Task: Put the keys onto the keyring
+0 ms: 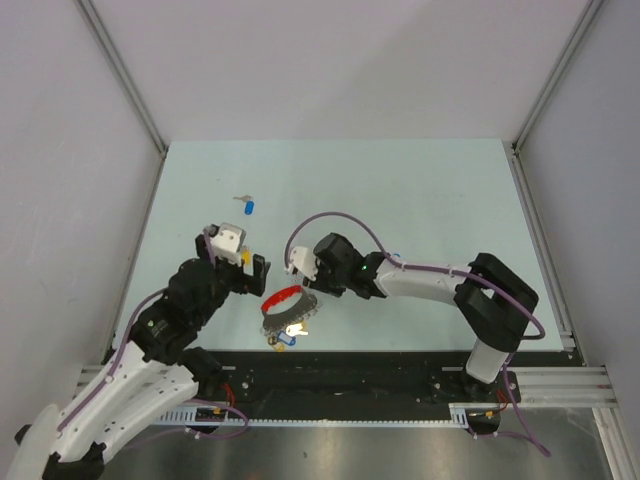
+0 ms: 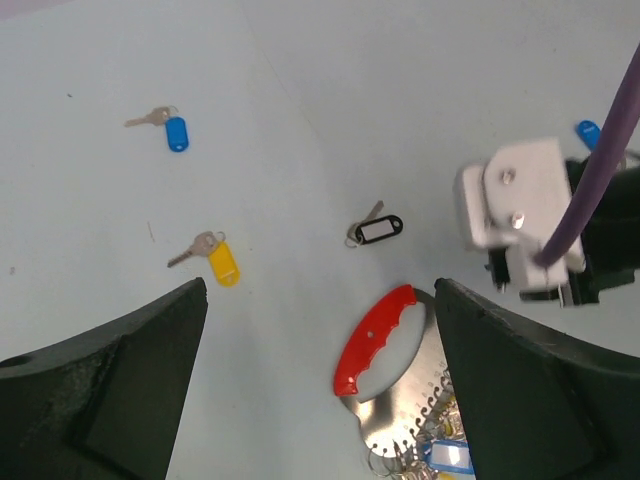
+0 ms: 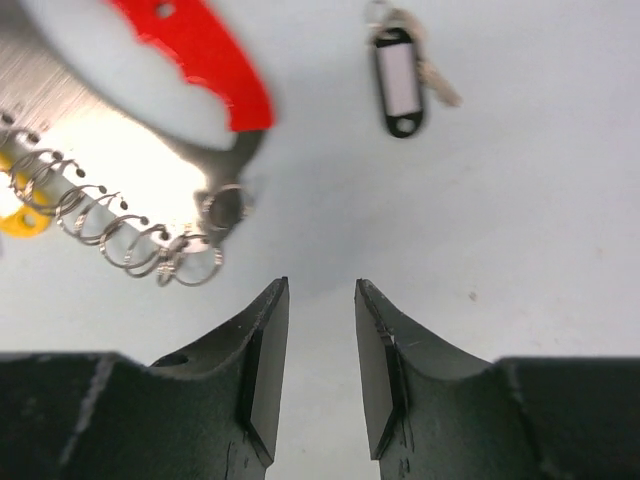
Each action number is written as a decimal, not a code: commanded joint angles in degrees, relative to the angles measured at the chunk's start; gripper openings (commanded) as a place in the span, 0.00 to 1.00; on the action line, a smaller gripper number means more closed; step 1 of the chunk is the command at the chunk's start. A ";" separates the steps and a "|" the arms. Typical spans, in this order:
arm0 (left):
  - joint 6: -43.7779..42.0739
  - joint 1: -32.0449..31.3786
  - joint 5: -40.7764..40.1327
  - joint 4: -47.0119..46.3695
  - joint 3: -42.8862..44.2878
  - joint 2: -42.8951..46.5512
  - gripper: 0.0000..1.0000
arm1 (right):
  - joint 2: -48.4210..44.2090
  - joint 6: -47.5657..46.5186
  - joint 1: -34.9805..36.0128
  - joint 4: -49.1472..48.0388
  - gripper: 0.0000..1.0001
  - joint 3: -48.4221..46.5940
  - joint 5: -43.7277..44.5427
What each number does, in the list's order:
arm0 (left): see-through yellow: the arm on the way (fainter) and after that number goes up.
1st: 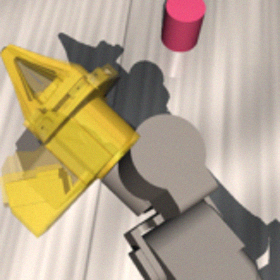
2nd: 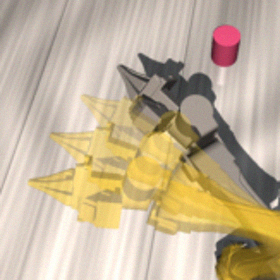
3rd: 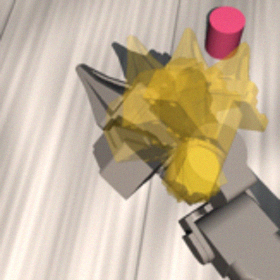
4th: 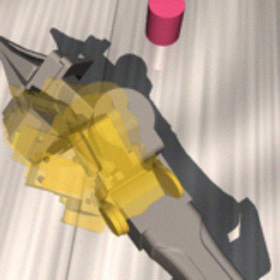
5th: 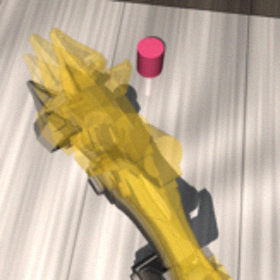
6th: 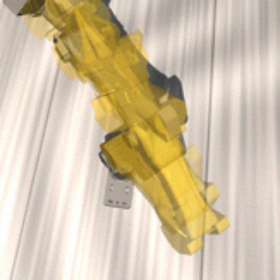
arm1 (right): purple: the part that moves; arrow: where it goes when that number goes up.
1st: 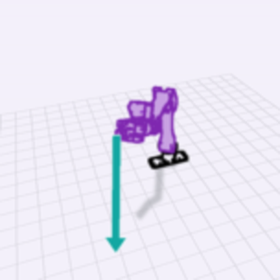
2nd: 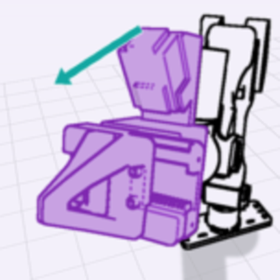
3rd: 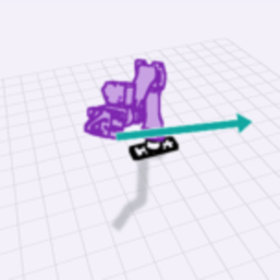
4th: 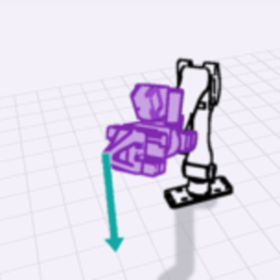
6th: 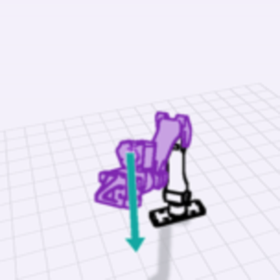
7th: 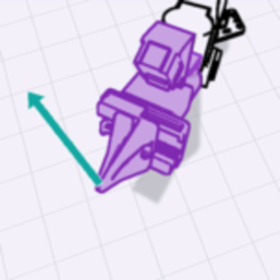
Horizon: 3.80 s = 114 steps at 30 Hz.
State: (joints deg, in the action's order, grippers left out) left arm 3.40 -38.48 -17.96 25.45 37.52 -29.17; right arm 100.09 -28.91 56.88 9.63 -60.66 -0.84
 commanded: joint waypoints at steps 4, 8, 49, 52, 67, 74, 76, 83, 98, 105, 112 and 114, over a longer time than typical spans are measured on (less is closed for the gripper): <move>10.92 0.51 7.84 6.96 6.15 -17.83 1.00 | -10.00 18.17 -7.04 -2.06 0.40 2.03 0.67; 14.87 0.51 11.88 10.84 10.38 -29.70 1.00 | -19.20 26.50 -11.17 -6.19 0.50 9.83 -1.53; 22.97 -3.27 14.88 8.56 23.57 -68.83 0.27 | -48.94 43.49 -28.32 -17.27 0.90 33.15 0.14; 22.79 -3.27 16.36 8.04 23.39 -69.36 0.26 | -48.59 43.41 -28.32 -17.45 0.90 33.24 -0.30; 22.53 -3.27 21.91 6.01 22.60 -70.50 0.03 | -47.10 43.50 -28.32 -17.89 0.90 33.15 -1.00; 22.26 -3.36 22.61 2.68 21.37 -65.60 0.00 | -47.36 43.32 -28.32 -18.41 0.90 33.15 -3.55; 21.57 -3.36 23.75 -1.62 19.44 -62.96 0.01 | -47.36 43.41 -28.32 -19.03 0.89 33.15 -5.74; 19.02 -3.97 25.51 -16.82 10.14 -51.53 0.00 | -45.78 47.96 -27.97 -22.54 0.84 33.24 -16.98; 20.33 -3.97 29.82 -52.59 -12.36 -32.72 0.00 | -34.01 56.59 -23.22 -52.42 0.62 39.31 -27.81; 20.86 -3.97 29.91 -56.04 -15.37 -29.46 0.01 | -24.78 60.72 -20.50 -65.24 0.50 39.13 -28.86; 21.39 -3.97 30.96 -57.62 -16.16 -29.10 0.01 | -17.92 62.39 -18.91 -71.49 0.40 37.73 -30.44; 21.39 -4.06 31.14 -57.80 -16.33 -29.02 0.00 | -16.78 63.44 -18.91 -73.51 0.38 37.64 -30.80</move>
State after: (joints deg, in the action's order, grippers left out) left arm 23.77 -42.26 11.66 -27.42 21.50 -59.57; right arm 81.52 32.45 37.52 -54.61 -21.39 -30.02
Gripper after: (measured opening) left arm 0.006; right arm 0.398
